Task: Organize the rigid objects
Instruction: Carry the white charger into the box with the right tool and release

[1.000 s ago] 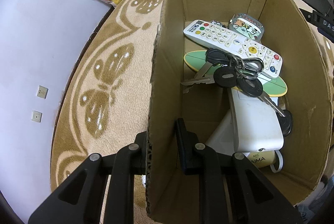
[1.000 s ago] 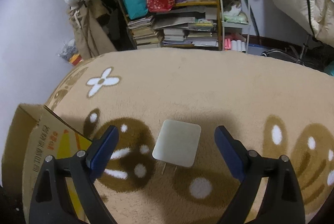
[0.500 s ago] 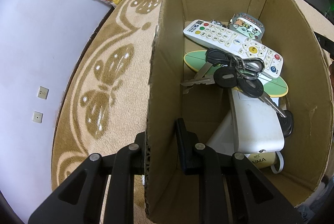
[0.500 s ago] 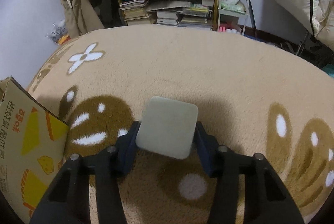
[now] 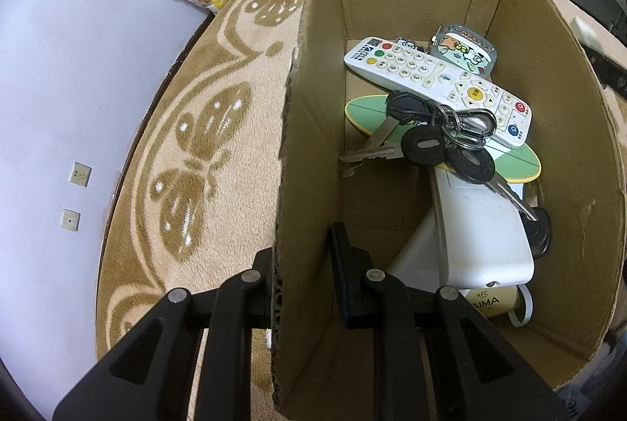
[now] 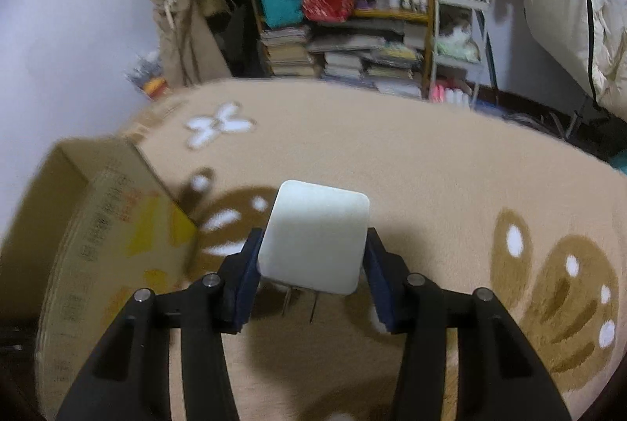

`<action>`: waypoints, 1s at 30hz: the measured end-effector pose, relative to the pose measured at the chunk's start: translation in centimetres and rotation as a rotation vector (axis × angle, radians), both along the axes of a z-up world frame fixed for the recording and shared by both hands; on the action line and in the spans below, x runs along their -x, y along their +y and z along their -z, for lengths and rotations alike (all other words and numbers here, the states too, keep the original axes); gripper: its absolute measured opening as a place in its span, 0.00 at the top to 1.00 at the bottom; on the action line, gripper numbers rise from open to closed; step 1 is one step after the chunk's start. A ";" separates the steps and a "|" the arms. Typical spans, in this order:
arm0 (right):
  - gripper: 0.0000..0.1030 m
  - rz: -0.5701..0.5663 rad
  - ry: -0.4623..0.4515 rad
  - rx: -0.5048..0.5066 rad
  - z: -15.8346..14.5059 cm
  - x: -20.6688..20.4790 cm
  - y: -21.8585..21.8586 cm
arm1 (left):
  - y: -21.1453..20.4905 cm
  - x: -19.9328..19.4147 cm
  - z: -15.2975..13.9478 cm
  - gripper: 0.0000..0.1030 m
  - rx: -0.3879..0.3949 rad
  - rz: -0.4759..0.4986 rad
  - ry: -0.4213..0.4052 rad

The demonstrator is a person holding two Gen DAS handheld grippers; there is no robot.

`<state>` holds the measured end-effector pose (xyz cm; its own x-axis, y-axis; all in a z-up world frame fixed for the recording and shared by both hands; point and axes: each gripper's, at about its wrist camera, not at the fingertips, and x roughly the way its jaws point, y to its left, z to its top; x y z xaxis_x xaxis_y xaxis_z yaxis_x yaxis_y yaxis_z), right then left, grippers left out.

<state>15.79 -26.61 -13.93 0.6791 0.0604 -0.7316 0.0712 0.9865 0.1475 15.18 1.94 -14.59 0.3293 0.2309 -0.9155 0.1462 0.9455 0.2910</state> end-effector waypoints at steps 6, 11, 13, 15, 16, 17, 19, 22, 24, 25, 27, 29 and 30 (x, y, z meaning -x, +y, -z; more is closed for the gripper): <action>0.49 -0.078 -0.117 -0.020 -4.9 1.1 2.3 | 0.0 0.0 0.0 0.81 -0.004 0.002 -0.001; 0.49 -0.154 -0.164 -0.030 -7.4 2.1 5.3 | 0.1 0.0 0.0 0.81 -0.004 0.003 -0.001; 0.48 -0.177 -0.171 -0.036 -7.8 2.4 6.0 | 0.1 0.0 0.0 0.81 -0.003 0.002 -0.001; 0.49 -0.202 -0.174 -0.047 -8.1 2.7 7.1 | 0.1 0.0 0.0 0.81 -0.002 0.002 0.000; 0.48 -0.214 -0.173 -0.051 -8.2 2.8 7.5 | 0.1 0.0 0.0 0.81 -0.002 0.002 0.000; 0.48 -0.233 -0.169 -0.052 -8.2 3.0 8.2 | 0.1 0.0 0.0 0.81 -0.003 0.002 0.000; 0.48 -0.258 -0.166 -0.050 -8.0 3.2 9.1 | 0.1 0.1 0.0 0.81 -0.003 0.003 -0.001; 0.48 -0.302 -0.147 -0.045 -7.3 3.3 10.7 | 0.1 0.0 0.0 0.81 -0.001 0.002 0.000; 0.49 -0.328 -0.134 -0.036 -6.8 3.6 11.6 | 0.1 0.0 0.0 0.81 0.001 0.001 0.000; 0.49 -0.339 -0.127 -0.032 -6.5 3.4 11.8 | 0.1 0.0 0.0 0.81 0.001 0.001 0.000; 0.48 -0.357 -0.106 -0.023 -5.8 3.3 12.5 | 0.1 0.0 0.0 0.81 0.001 0.001 0.000; 0.48 -0.364 -0.094 -0.021 -5.3 3.4 12.7 | 0.2 0.0 0.0 0.81 0.003 0.000 0.000; 0.48 -0.368 -0.088 -0.021 -5.2 3.4 12.8 | 0.2 0.0 0.0 0.81 0.005 0.000 0.001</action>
